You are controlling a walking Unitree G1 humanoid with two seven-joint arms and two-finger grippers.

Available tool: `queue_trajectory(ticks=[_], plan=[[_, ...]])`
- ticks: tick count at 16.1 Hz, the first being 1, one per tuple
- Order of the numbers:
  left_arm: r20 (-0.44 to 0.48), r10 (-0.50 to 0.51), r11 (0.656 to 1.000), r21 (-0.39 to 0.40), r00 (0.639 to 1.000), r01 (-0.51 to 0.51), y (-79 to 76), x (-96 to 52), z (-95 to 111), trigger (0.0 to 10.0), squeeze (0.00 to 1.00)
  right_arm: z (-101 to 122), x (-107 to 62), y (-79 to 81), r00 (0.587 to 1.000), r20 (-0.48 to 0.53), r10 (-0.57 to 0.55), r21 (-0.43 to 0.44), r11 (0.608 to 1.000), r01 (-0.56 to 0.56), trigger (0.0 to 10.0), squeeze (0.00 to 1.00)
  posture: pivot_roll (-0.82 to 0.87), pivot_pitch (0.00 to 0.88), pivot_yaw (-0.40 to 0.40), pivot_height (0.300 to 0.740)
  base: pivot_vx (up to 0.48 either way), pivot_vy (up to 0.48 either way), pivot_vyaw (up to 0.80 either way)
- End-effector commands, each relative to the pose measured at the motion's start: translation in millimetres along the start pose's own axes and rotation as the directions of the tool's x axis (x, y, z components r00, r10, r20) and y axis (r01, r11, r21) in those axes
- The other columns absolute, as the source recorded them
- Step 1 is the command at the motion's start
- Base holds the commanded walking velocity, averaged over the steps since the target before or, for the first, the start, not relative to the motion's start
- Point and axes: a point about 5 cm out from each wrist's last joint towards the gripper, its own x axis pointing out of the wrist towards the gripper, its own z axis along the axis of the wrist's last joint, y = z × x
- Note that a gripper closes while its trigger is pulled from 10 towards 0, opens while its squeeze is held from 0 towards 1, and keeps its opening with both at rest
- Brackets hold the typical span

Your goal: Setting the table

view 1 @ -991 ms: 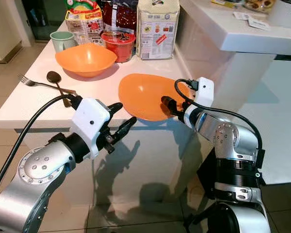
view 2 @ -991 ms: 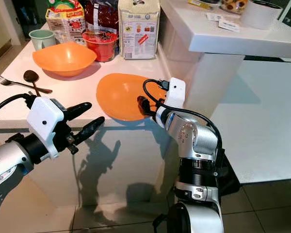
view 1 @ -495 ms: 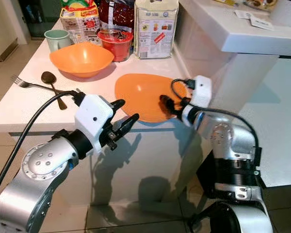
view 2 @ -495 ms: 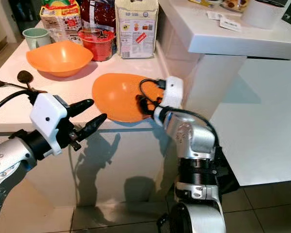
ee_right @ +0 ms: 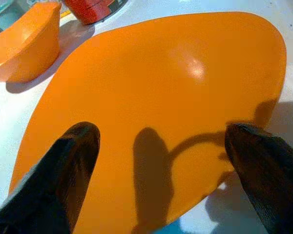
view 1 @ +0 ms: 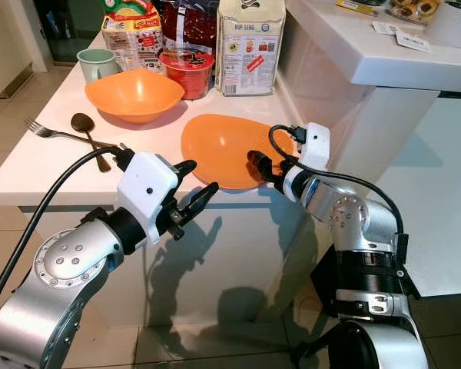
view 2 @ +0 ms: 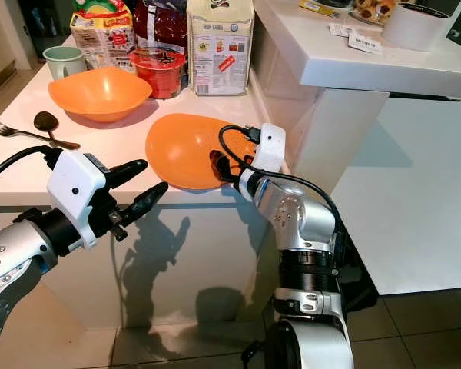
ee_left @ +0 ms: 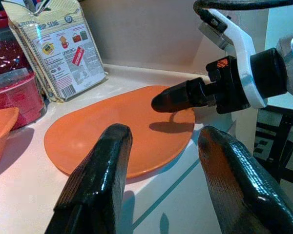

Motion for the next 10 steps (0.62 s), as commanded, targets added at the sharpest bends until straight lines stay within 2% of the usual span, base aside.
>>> queue_trajectory(ticks=[1,2,10], plan=[[0.011,-0.008,1.0,0.007,1.0,0.008,-1.1,-1.2,2.0,10.0,0.0,-10.1,2.4,-4.9,0.998,-0.063,-0.019,0.055,0.998,0.022,0.4,0.0,0.08,0.0,-0.081,0.74,0.0,0.0,0.0],[0.01,-0.009,1.0,0.006,1.0,0.009,-0.9,-0.8,1.8,10.0,0.0,-10.7,2.7,-5.7,0.997,-0.069,-0.021,0.079,0.997,0.026,0.0,0.0,0.08,0.0,-0.081,0.74,0.0,0.0,0.0],[0.015,0.002,1.0,0.012,1.0,-0.002,2.3,3.9,2.7,10.0,0.0,-0.8,2.9,-2.6,0.999,-0.032,0.012,0.122,0.992,-0.008,0.0,0.0,0.08,0.0,-0.077,0.74,0.0,0.0,0.0]])
